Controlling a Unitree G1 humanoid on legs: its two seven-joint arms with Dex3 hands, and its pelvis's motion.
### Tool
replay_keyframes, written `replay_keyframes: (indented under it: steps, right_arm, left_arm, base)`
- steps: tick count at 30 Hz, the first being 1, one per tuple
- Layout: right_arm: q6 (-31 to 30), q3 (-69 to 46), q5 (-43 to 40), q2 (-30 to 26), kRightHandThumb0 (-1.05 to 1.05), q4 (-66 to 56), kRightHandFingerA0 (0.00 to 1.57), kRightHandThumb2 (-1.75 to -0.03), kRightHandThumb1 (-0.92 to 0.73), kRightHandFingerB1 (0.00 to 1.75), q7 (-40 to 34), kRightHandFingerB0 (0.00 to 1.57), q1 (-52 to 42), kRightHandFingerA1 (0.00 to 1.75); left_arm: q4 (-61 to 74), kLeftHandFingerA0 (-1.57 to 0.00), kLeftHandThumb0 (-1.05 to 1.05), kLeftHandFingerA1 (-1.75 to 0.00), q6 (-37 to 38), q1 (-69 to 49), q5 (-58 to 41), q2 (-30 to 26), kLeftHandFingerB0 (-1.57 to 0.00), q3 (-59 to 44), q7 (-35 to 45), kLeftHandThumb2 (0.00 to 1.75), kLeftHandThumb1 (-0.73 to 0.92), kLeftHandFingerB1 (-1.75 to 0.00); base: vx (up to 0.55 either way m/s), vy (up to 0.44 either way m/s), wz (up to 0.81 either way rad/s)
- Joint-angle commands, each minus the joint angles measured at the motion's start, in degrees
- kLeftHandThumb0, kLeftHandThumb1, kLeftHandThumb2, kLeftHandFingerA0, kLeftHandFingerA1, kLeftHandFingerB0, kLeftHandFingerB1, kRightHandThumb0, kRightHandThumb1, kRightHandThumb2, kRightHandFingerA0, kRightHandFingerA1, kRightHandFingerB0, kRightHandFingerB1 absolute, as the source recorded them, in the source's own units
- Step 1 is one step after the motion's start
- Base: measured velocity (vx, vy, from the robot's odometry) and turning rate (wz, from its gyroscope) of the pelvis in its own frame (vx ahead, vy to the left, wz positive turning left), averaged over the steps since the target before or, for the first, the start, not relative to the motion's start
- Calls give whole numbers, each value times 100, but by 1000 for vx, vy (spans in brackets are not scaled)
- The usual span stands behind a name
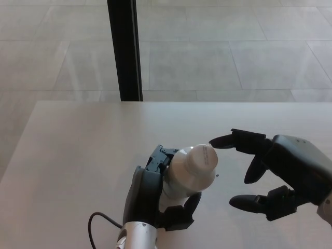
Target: The robot uses its left hand to to lift the bottle kept on the middle of the desk and tilts it towards its right hand. It then uses its right hand to rotate its cap to open it and places the bottle and cap back on the desk
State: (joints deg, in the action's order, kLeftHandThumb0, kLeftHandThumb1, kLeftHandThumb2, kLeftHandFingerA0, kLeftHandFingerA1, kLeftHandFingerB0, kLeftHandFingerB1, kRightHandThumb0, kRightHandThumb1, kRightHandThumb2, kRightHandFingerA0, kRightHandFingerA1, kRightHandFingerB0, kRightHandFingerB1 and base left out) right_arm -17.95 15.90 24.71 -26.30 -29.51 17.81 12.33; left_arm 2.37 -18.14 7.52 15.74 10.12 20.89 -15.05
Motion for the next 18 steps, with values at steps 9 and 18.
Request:
replay_keyframes:
  steps: [9,18]
  right_arm:
    - [-77,-86,310,402,-64,155,80,-57,-54,39,-104,34,180,89]
    - [69,-2,410,594,-65,214,83,-57,-53,41,-117,34,37,91]
  left_arm:
    - [-85,-84,21,-175,54,-155,164,77,-68,-5,-97,135,76,-159]
    - [-119,-106,19,-175,55,-175,199,95,-79,25,-130,128,76,-145]
  base:
    - [0,0,0]
    - [0,0,0]
